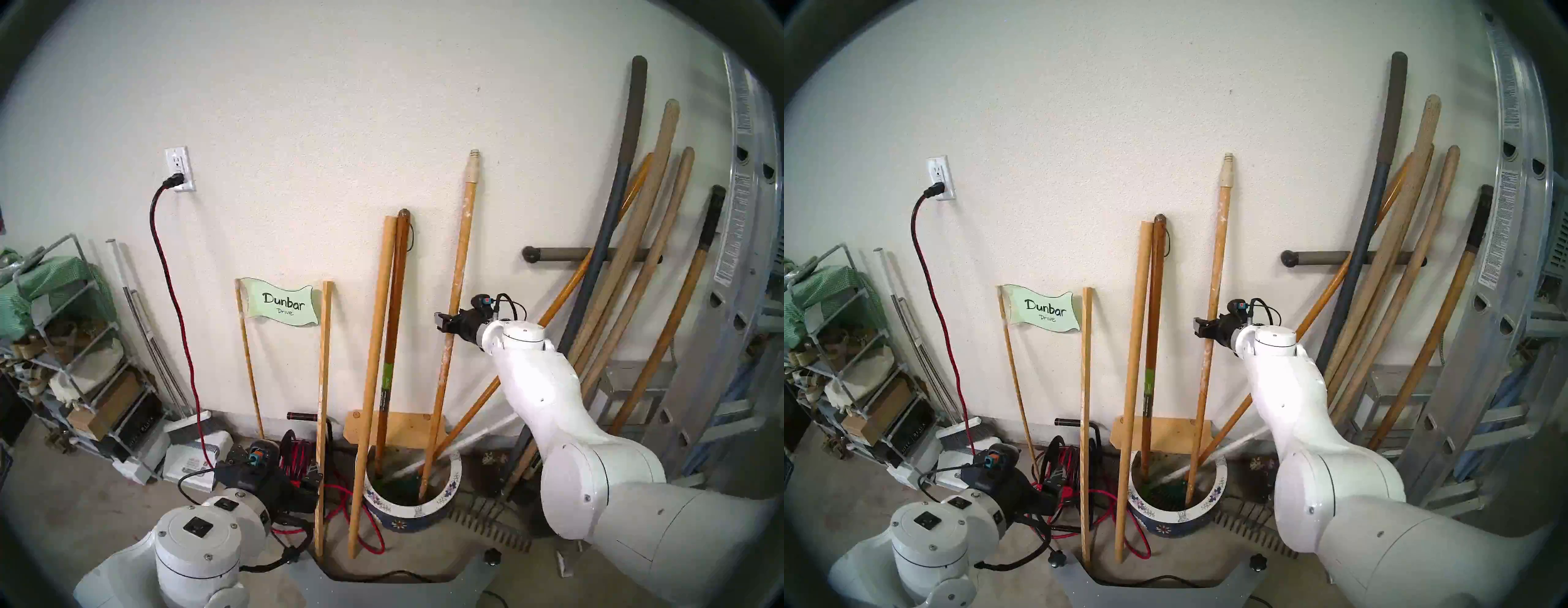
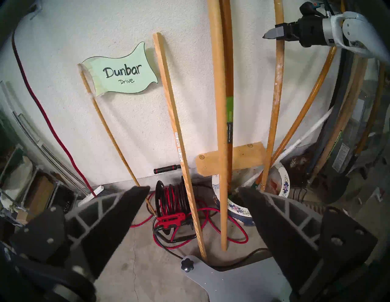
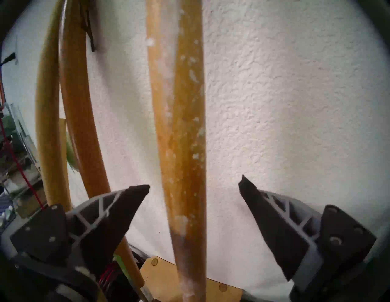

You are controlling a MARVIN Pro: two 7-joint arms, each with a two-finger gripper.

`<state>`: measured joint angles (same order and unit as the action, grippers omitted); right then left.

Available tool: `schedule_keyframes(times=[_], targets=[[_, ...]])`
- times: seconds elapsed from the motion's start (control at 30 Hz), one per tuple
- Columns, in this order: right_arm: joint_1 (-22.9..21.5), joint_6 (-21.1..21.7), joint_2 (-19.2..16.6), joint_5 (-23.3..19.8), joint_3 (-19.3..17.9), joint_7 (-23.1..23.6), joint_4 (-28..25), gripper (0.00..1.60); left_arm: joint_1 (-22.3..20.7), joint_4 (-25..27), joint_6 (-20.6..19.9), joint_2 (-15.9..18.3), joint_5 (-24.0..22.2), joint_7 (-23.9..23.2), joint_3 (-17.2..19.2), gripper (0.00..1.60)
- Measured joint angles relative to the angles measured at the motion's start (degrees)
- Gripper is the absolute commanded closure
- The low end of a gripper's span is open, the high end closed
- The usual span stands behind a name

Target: Put wooden sticks into the pot

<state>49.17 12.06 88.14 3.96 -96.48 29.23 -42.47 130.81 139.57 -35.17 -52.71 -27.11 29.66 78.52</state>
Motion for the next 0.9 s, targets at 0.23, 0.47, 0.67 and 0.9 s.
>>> schedule_keyframes(times=[0.23,0.47,0.67,0.9], targets=[[3.3,3.4,-0.4,-1.1,-0.2,4.4,-6.5,0.00,0.0,0.0,-0.1,0.0,-0.2,-0.2,0.2,0.00],[6.8,5.2,-1.3,-1.8,-0.2,8.7,-12.8,0.00,0.1,0.0,-0.2,-0.1,-0.4,-0.2,0.4,0.00],[9.6,5.8,-2.5,-2.7,-0.1,13.3,-17.5,0.00,0.1,0.0,-0.2,-0.1,-0.6,-0.2,0.4,0.00],[14.1,6.5,-4.3,-3.5,-0.7,17.8,-24.0,0.00,0.1,0.0,-0.2,-0.2,-0.8,-0.2,0.5,0.00]])
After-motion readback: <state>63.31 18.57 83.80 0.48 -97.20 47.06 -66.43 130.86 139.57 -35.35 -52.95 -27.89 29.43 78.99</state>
